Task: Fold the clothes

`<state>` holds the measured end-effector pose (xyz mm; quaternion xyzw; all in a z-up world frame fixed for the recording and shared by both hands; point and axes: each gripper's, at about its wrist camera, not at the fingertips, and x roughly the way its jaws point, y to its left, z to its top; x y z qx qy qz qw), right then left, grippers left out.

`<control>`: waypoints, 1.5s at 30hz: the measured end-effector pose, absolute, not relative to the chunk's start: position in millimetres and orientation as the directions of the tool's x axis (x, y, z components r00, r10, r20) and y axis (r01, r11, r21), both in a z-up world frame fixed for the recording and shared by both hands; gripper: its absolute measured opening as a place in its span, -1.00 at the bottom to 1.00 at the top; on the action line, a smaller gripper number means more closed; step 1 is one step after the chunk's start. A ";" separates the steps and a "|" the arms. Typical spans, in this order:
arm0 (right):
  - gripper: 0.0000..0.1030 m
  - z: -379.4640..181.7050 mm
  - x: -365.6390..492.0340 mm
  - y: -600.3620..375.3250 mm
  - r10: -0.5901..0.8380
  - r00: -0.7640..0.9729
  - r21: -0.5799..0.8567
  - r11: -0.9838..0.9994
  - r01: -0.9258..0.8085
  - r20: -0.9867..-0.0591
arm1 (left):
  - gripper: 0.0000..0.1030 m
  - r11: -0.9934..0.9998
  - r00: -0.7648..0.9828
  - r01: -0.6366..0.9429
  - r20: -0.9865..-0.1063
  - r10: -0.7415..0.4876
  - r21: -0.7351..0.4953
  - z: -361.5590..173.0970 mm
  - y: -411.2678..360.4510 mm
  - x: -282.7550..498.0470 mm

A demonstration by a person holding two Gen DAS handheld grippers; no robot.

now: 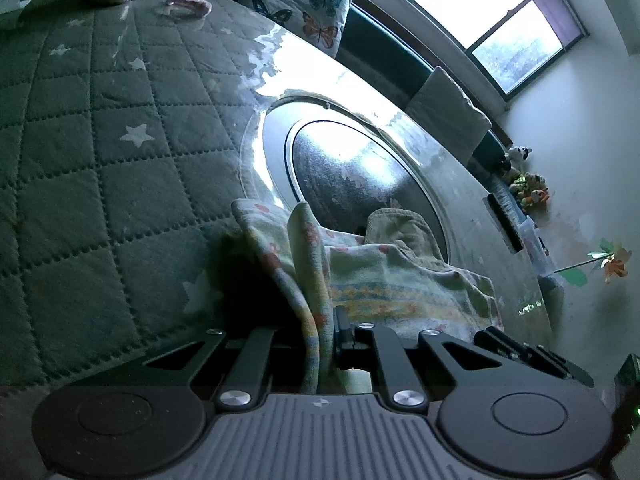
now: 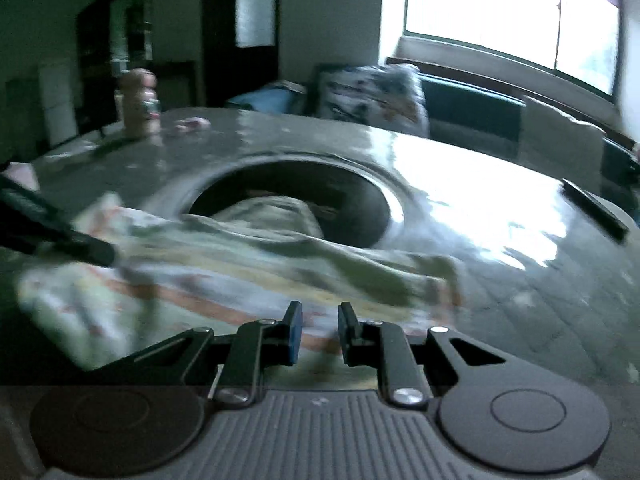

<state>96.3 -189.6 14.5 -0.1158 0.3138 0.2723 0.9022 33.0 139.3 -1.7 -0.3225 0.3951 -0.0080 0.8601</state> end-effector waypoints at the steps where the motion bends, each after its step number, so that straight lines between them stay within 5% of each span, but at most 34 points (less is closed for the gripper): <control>1: -0.66 11.7 102.0 -193.4 0.399 0.663 -0.047 0.836 -0.547 -0.633 | -0.78 0.794 0.687 -0.240 -0.676 -0.267 -0.558 -1.5 138.8 33.3; 6: -0.65 5.4 125.7 -212.9 0.337 0.703 -0.050 0.883 -0.467 -0.627 | -0.78 0.807 0.685 -0.236 -0.681 -0.257 -0.542 -0.5 136.7 34.7; 10: -0.15 3.9 139.5 -220.9 0.320 0.715 -0.022 0.905 -0.425 -0.622 | -0.78 0.820 0.684 -0.231 -0.687 -0.246 -0.524 0.7 134.4 35.9; 18: -0.10 -1.0 153.9 -229.0 0.360 0.692 0.090 0.914 -0.395 -0.625 | -0.78 0.842 0.681 -0.225 -0.697 -0.223 -0.490 4.2 130.4 36.4; 24: -0.83 5.0 148.1 -229.9 0.394 0.682 0.143 0.907 -0.395 -0.616 | -0.79 0.862 0.693 -0.204 -0.690 -0.209 -0.465 16.2 124.6 38.5; 33: -0.91 36.8 120.4 -258.0 0.359 0.766 0.132 0.930 -0.344 -0.533 | -0.83 0.900 0.724 -0.065 -0.641 -0.255 -0.431 49.5 88.5 66.9; 45: -0.91 72.4 110.1 -342.4 0.115 0.876 0.012 0.992 -0.124 -0.468 | -0.84 0.906 0.690 0.164 -0.611 -0.388 -0.390 66.4 -22.1 138.8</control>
